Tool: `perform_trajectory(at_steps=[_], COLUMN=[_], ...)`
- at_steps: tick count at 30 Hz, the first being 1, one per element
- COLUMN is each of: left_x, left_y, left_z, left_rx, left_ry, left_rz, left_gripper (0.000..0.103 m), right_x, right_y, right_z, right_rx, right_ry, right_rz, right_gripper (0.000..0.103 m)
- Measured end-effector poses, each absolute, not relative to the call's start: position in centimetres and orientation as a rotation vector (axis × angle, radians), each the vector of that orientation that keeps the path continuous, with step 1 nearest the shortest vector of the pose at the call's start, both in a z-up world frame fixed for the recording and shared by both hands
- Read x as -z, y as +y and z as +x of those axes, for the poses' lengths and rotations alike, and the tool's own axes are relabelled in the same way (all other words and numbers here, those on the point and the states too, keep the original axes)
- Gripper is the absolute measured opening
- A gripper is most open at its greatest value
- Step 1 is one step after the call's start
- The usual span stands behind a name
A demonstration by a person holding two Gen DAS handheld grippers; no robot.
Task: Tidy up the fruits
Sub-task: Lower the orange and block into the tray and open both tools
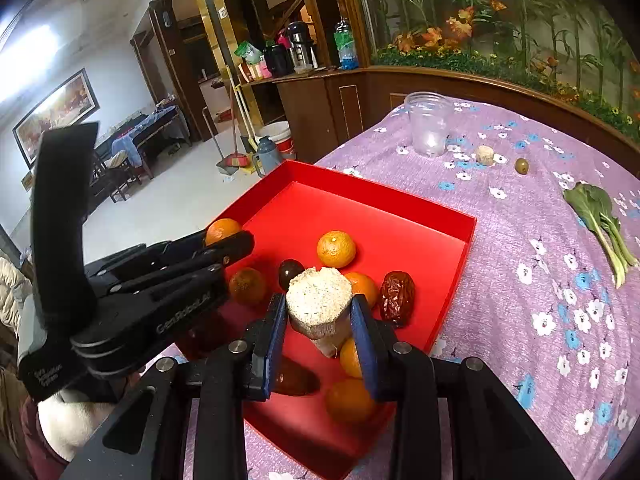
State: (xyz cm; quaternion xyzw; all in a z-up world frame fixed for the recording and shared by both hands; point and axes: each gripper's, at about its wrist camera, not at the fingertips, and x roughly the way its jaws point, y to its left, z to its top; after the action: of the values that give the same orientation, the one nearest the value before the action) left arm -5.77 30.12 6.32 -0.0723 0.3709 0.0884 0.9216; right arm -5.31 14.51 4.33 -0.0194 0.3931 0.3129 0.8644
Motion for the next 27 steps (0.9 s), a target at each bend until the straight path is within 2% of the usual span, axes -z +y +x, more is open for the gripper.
perform_trajectory(at_steps=[27], left_x=[-6.7], left_y=[30.3], left_z=[-0.3], left_rx=[-0.164], left_ry=[0.802], left_rz=[-0.039], left_gripper=[0.033], right_x=[-3.1], right_y=[16.5], right_z=[-4.3], right_rx=[-0.751], right_ry=[0.847], right_rz=[-0.048], right_gripper=[0.036])
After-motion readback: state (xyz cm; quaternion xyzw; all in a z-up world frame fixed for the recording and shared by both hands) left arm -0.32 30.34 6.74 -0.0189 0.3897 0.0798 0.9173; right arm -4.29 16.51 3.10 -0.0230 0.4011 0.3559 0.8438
